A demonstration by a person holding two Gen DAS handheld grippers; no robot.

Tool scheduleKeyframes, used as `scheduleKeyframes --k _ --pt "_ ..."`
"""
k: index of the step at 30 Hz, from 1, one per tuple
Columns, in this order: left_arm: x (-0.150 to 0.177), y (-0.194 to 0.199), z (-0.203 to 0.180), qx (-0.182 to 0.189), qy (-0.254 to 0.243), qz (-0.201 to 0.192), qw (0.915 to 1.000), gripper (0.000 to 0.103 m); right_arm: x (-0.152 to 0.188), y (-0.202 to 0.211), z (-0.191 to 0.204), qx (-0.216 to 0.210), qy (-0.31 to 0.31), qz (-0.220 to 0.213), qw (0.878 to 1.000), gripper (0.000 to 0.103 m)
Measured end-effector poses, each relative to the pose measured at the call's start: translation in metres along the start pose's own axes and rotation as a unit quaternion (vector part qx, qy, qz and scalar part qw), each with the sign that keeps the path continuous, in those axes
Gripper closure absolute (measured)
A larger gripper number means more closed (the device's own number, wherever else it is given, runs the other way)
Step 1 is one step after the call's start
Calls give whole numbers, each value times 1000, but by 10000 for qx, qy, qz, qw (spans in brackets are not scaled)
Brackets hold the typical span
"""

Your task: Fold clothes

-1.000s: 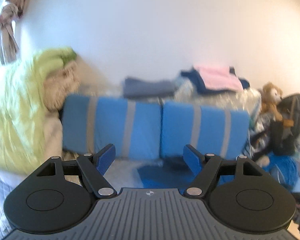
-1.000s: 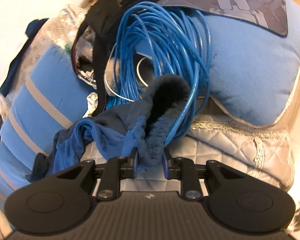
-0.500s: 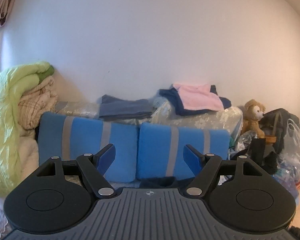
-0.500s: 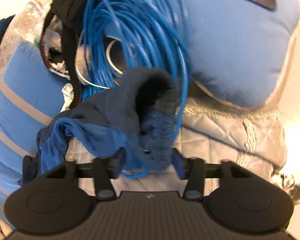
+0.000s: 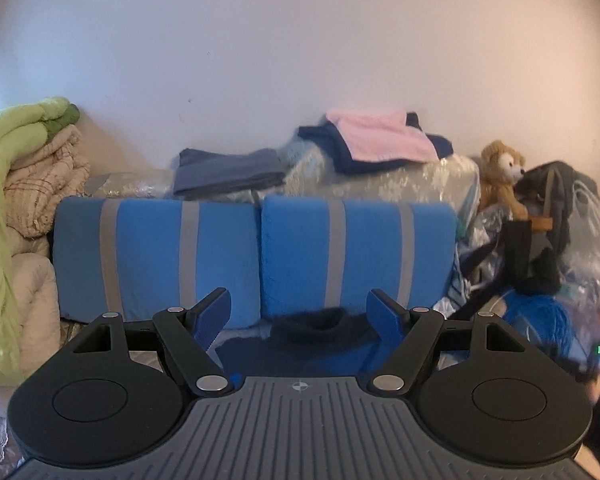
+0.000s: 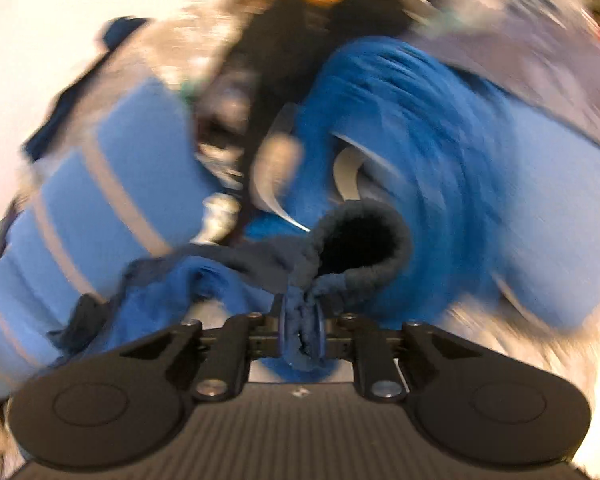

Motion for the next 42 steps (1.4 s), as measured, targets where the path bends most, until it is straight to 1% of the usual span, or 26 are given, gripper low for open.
scheduleKeyframes --k 2,4,5,7,8,9,10,11,12,14,16,18,20,22,24,25,26,27,28,29,32,34,35,36,37,42 --pt "3 -6 -5 49 18 50 10000 31 -16 -14 48 -366 377 -26 9986 88" --pt "7 -12 -9 83 22 108 9999 31 -27 -27 103 -807 833 -4 9933 88" --pt "10 -16 -12 88 11 144 9999 31 -28 -33 142 -1123 1205 108 9863 88" --pt "15 -21 -17 104 -20 218 9997 31 -24 -41 212 -1734 1900 411 9655 85" --pt "18 -22 -17 122 -45 243 9996 31 -19 -40 243 -1941 2266 556 9528 62" --pt "21 -22 -18 140 -71 263 9995 31 -15 -39 272 -2144 2596 690 9391 52" --pt "23 -21 -18 153 -97 272 9995 31 -14 -35 289 -2345 2749 773 9293 24" --pt "24 -19 -17 158 -128 275 9994 31 -13 -29 306 -2543 2889 837 9192 7" --pt "24 -17 -15 141 -158 271 9994 31 -14 -20 313 -2704 2970 799 9123 4" --pt "22 -13 -9 77 -213 251 9994 31 -19 -4 313 -2644 3077 702 9113 4" --pt "15 -7 1 -27 -241 197 9995 31 -26 8 299 -2404 2964 706 9216 4" --pt "1 4 15 -168 -142 -86 9997 31 -34 22 271 -2183 2781 831 9317 4" --pt "-10 15 31 -240 155 -487 9984 31 -42 35 242 -1948 2594 953 9411 2" --pt "-13 14 38 -150 422 -570 9974 31 -41 37 201 -1576 2259 1116 9548 2" --pt "-10 7 41 -44 619 -534 9966 31 -25 28 153 -1309 1794 1335 9659 19" --pt "-6 1 39 4 665 -456 9967 31 -14 23 128 -1194 1579 1440 9696 35" --pt "-1 -7 36 29 656 -348 9972 31 -2 18 105 -1061 1381 1550 9724 51" --pt "5 -13 31 35 603 -265 9978 31 15 9 83 -830 1285 1691 9737 58" --pt "11 -19 26 38 542 -194 9983 31 33 1 62 -603 1172 1829 9743 71" --pt "17 -23 21 53 472 -167 9987 31 51 -9 42 -404 966 1958 9750 79" --pt "34 -32 7 175 282 -96 9994 31 96 -25 -7 134 525 2191 9742 85" --pt "43 -37 -3 240 186 -17 9995 31 114 -34 -22 462 485 2273 9715 88" --pt "46 -40 -7 270 129 35 9995 31 117 -37 -29 586 438 2268 9712 88" --pt "50 -43 -12 299 73 87 9995 31 119 -41 -36 703 392 2259 9708 86" --pt "54 -46 -16 322 19 124 9994 31 116 -43 -39 783 355 2232 9710 78" --pt "67 -62 -33 339 -254 276 9987 31 93 -57 -47 1256 465 2184 9666 80"
Point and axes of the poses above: each gripper's, at about its wrist camera, not at the fingertips, and y roughly against the way its jaws point, z to its left, x to its underside, the point moved 6 cm from there along -y, roughly the way its jaws point, and after that the axes turned 12 degrees about -x, right-handed, at the moved point
